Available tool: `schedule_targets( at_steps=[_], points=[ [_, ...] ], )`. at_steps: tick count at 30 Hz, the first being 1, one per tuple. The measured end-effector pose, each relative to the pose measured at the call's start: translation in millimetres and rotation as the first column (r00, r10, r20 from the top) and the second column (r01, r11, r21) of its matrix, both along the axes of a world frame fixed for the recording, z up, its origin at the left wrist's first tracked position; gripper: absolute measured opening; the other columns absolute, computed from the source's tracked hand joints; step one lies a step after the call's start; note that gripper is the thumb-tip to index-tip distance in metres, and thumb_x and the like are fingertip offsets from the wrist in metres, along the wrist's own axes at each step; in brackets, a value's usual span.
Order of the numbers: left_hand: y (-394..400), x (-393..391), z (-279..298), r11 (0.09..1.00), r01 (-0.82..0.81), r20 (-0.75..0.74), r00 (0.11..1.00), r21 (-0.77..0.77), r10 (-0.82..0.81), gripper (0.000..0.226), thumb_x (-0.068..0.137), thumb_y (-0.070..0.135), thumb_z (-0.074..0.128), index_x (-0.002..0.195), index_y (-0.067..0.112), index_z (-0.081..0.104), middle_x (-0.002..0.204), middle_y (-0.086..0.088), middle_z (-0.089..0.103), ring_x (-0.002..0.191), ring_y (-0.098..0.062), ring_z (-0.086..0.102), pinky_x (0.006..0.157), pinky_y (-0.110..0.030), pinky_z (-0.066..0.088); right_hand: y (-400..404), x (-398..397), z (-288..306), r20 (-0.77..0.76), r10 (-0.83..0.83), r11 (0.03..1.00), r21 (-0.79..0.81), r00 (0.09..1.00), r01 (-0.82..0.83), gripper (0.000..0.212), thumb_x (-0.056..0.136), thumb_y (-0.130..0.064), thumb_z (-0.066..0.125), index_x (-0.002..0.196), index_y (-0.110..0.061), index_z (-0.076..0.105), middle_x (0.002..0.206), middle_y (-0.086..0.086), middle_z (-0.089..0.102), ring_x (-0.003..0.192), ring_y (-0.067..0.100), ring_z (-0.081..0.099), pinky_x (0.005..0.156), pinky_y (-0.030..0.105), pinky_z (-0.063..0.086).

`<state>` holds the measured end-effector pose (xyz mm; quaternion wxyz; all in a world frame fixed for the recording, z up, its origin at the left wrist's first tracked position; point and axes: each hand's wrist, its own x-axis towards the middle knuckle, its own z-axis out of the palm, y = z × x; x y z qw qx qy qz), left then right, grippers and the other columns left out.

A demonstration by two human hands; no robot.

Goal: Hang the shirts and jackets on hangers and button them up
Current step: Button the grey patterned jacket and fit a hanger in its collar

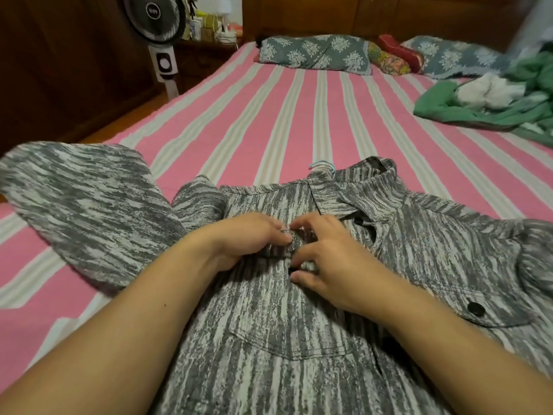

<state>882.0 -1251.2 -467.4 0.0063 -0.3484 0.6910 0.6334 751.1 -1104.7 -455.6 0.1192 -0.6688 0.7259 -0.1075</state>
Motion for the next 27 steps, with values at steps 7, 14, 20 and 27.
schedule_targets(
  at_steps=[7, 14, 20, 27],
  points=[
    [-3, 7, 6, 0.996, 0.089, -0.086, 0.993, 0.031, -0.086, 0.014, 0.095, 0.006, 0.065, 0.085, 0.015, 0.069, 0.081, -0.007, 0.063, 0.071, -0.017, 0.056, 0.067, -0.031, 0.045, 0, -1, -3, 0.164, -0.061, 0.996, 0.077, 0.985, 0.049, 0.014, 0.092, -0.040, 0.063, 0.085, -0.028, 0.063, 0.149, -0.013, 0.029, 0.137, 0.007, 0.022, 0.117, 0.036, 0.023],
    [0, 12, 10, 0.983, 0.167, -0.060, 0.983, -0.073, -0.172, 0.013, 0.099, 0.004, 0.059, 0.094, 0.010, 0.070, 0.078, -0.005, 0.058, 0.066, -0.013, 0.049, 0.061, -0.027, 0.038, 0, 1, 1, 0.260, -0.099, 0.993, 0.087, 0.961, 0.079, 0.027, 0.101, -0.041, 0.049, 0.087, -0.020, 0.057, 0.125, -0.012, 0.041, 0.123, 0.006, 0.033, 0.112, 0.035, 0.030],
    [0, 17, 13, 0.968, 0.228, -0.065, 0.970, -0.108, -0.236, 0.010, 0.097, 0.003, 0.063, 0.093, 0.008, 0.070, 0.080, -0.005, 0.058, 0.069, -0.012, 0.049, 0.064, -0.024, 0.039, 0, 6, 1, 0.204, -0.114, 0.989, 0.119, 0.972, 0.091, 0.029, 0.104, -0.044, 0.040, 0.088, -0.022, 0.050, 0.118, -0.009, 0.041, 0.117, 0.010, 0.035, 0.106, 0.034, 0.035],
    [3, 20, 15, 0.969, 0.236, -0.093, 0.966, -0.074, -0.243, 0.008, 0.095, 0.000, 0.063, 0.100, 0.000, 0.070, 0.085, -0.008, 0.059, 0.071, -0.011, 0.051, 0.064, -0.021, 0.041, 1, 11, 0, 0.117, -0.176, 0.984, 0.042, 0.977, 0.172, 0.022, 0.102, -0.045, 0.046, 0.087, -0.029, 0.046, 0.103, -0.011, 0.042, 0.101, 0.011, 0.039, 0.092, 0.032, 0.040]
  ],
)
